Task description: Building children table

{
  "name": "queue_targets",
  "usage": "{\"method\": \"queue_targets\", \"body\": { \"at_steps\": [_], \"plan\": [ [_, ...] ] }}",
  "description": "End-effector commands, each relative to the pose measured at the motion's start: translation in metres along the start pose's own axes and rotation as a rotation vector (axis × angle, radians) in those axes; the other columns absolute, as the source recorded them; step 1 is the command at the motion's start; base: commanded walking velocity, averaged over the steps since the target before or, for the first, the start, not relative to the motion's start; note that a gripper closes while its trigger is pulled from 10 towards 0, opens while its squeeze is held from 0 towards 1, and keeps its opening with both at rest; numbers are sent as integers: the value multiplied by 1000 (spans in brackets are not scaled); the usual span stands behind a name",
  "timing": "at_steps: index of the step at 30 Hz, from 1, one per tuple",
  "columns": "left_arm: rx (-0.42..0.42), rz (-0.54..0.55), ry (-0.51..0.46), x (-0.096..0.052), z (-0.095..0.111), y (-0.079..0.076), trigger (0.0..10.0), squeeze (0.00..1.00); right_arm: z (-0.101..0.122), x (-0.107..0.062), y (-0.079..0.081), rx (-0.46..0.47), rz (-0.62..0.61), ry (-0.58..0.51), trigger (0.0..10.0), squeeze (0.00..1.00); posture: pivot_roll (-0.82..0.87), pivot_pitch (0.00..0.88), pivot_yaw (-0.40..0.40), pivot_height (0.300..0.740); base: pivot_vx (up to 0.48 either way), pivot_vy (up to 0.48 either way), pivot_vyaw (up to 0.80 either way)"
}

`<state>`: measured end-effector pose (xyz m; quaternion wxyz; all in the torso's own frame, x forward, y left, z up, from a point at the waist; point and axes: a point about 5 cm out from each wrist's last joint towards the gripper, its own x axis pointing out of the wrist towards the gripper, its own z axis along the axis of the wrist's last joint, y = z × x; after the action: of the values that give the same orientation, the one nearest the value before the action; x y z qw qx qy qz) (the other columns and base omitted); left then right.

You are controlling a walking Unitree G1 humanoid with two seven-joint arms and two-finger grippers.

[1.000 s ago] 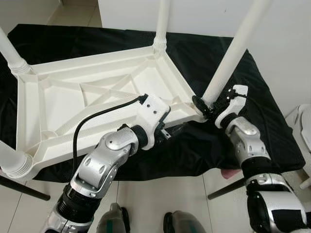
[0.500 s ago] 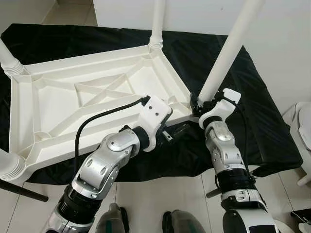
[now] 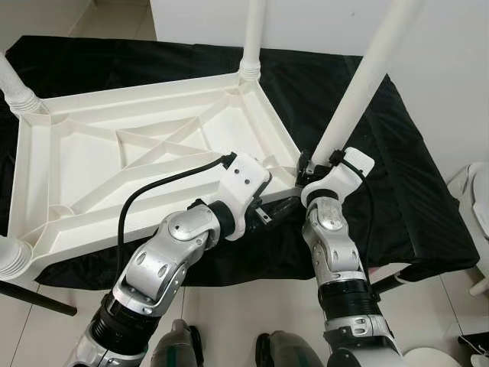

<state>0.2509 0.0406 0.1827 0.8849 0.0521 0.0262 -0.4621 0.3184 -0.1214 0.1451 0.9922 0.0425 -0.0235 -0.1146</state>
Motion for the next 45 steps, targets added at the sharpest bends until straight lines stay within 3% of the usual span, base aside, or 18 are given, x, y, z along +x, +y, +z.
{"method": "queue_targets", "body": {
  "at_steps": [1,6,7,8,18,24,25,26,33,37,42,43,44,45],
  "plan": [
    [17,-19,-15,-1,3,-4,10000,0,-2,-3,-3,-26,-35,10,10000,0,-115,35,-38,740,0,0,0],
    [17,-19,-15,-2,3,-4,10000,0,-1,-3,-8,-40,-35,8,10000,0,-118,38,-37,740,0,0,0],
    [17,-20,-14,-2,3,-4,10000,0,1,-2,-12,-46,-31,-9,10000,765,-118,41,-36,740,0,0,0],
    [17,-20,-14,-2,3,-4,10000,0,4,-1,-14,-37,-8,-25,10000,1000,-120,44,-35,740,0,0,0],
    [16,-22,-17,-1,4,-3,10000,0,15,14,-30,-59,51,-83,10000,1000,-127,60,-27,740,0,0,0],
    [16,-17,-18,-1,5,-2,10000,0,14,21,-26,-24,215,-49,10000,1000,-126,66,-24,740,0,0,0],
    [16,-16,-18,0,5,-2,10000,0,15,23,-26,-29,281,-49,10000,0,-126,67,-22,740,0,0,0],
    [16,-15,-18,0,5,-2,10000,0,15,25,-26,-27,348,-42,10000,0,-124,67,-22,740,0,0,0],
    [16,-13,-19,-1,6,-1,10000,0,15,30,-28,-45,457,-38,10000,0,-126,67,-21,740,0,0,0],
    [17,-13,-21,0,7,-1,10000,0,5,33,-34,-97,673,8,10000,0,-123,66,-19,740,0,0,0],
    [19,-11,-22,0,7,0,10000,0,3,37,-42,-137,714,15,9647,0,-120,65,-17,740,0,0,0],
    [19,-11,-21,-1,7,0,10000,0,2,38,-44,-148,730,17,9020,0,-120,65,-16,740,0,0,0],
    [19,-10,-21,-1,7,1,10000,0,2,40,-47,-159,747,17,4627,0,-121,65,-14,740,0,0,0],
    [20,-10,-21,-1,7,1,10000,0,3,40,-48,-164,757,16,4627,0,-121,65,-14,740,0,0,0]
  ]
}}
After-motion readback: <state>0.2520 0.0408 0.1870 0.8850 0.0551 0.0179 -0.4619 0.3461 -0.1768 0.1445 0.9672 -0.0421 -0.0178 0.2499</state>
